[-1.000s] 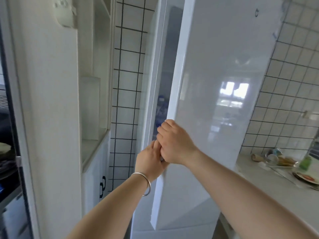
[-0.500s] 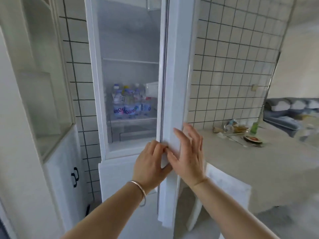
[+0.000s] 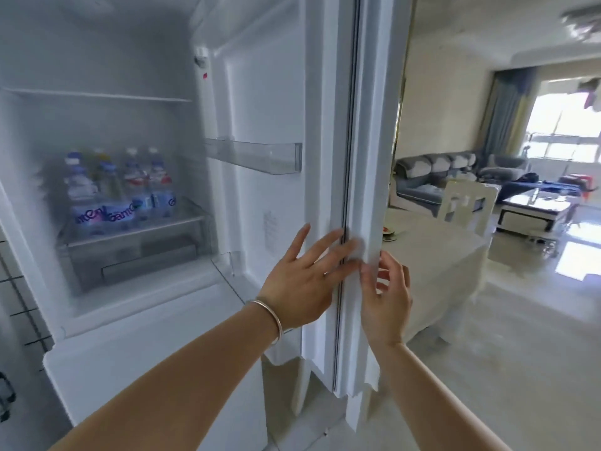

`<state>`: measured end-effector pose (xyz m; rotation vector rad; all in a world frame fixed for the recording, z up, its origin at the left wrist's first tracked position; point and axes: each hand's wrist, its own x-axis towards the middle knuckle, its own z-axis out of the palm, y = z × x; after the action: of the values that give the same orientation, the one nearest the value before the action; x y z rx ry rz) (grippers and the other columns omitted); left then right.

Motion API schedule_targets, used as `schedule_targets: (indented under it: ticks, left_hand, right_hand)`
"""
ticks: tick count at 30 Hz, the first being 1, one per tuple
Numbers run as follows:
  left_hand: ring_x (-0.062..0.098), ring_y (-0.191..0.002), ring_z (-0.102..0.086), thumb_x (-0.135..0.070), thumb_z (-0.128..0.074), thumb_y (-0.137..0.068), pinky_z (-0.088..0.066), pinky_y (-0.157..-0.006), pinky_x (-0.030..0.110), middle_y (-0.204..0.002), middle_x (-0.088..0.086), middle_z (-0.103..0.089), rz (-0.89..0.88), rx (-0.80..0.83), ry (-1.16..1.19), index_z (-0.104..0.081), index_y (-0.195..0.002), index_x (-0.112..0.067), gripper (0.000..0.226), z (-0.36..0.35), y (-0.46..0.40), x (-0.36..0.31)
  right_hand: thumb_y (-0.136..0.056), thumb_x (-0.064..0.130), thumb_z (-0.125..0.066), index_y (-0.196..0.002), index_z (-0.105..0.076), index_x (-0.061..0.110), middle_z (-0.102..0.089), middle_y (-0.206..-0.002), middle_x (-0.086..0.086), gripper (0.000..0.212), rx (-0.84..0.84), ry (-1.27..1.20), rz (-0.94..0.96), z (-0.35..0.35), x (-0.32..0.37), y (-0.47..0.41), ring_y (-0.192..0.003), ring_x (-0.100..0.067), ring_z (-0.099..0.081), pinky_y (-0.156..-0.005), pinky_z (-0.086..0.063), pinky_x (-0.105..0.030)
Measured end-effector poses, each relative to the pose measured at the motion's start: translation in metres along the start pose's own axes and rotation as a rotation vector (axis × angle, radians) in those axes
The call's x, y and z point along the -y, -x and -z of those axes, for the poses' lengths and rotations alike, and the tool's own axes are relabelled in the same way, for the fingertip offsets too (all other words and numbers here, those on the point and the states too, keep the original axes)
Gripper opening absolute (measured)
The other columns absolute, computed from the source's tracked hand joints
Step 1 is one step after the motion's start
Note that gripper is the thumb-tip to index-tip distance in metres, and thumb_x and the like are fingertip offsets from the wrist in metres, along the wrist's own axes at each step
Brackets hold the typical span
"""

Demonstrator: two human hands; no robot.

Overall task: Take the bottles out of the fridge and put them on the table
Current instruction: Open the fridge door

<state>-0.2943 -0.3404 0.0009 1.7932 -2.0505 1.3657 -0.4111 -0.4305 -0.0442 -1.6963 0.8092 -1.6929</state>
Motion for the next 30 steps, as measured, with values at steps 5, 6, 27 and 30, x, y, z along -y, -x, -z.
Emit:
schedule_targets:
  ticks: [5, 6, 27, 30]
  left_hand:
    - [0.024, -0.144, -0.012, -0.025, -0.056, -0.079, 0.004, -0.114, 0.053, -0.152, 0.000, -0.034, -0.117, 0.002, -0.004, -0.045, -0.136, -0.024, 0.058, -0.041, -0.066, -0.007]
    - [0.024, -0.144, -0.012, -0.026, -0.056, -0.079, 0.003, -0.114, 0.054, -0.152, 0.001, -0.034, -0.137, -0.002, 0.001, -0.046, -0.135, -0.024, 0.058, -0.050, -0.079, -0.007]
    - [0.024, -0.146, 0.014, -0.029, -0.043, -0.089, 0.008, -0.117, 0.047, -0.160, 0.006, -0.006, -0.195, 0.137, 0.217, -0.026, -0.146, -0.009, 0.063, -0.160, -0.223, -0.013]
    - [0.024, -0.147, 0.013, -0.030, -0.043, -0.090, 0.010, -0.116, 0.045, -0.160, 0.006, -0.008, -0.174, 0.106, 0.226, -0.030, -0.146, -0.010, 0.060, -0.171, -0.232, -0.014]
  right_hand:
    - [-0.091, 0.019, -0.059, -0.119, -0.059, 0.006, -0.054, -0.103, 0.002, 0.031, -0.110, 0.061, -0.108, 0.007, -0.033, -0.053, -0.076, 0.005, -0.052, -0.064, -0.040, 0.000]
    - [-0.091, 0.018, -0.059, -0.120, -0.059, 0.006, -0.054, -0.105, 0.002, 0.032, -0.121, 0.076, -0.124, 0.007, -0.039, -0.064, -0.075, 0.005, -0.052, -0.064, -0.039, 0.002]
    - [-0.102, 0.033, -0.023, -0.131, -0.047, 0.011, -0.052, -0.135, -0.007, 0.044, 0.002, -0.396, -0.538, -0.019, -0.120, -0.205, -0.128, -0.017, -0.046, -0.112, -0.031, -0.031]
    - [-0.102, 0.025, -0.024, -0.132, -0.046, 0.004, -0.053, -0.122, -0.005, 0.043, 0.010, -0.388, -0.510, -0.024, -0.126, -0.216, -0.108, -0.012, -0.053, -0.078, -0.046, -0.005]
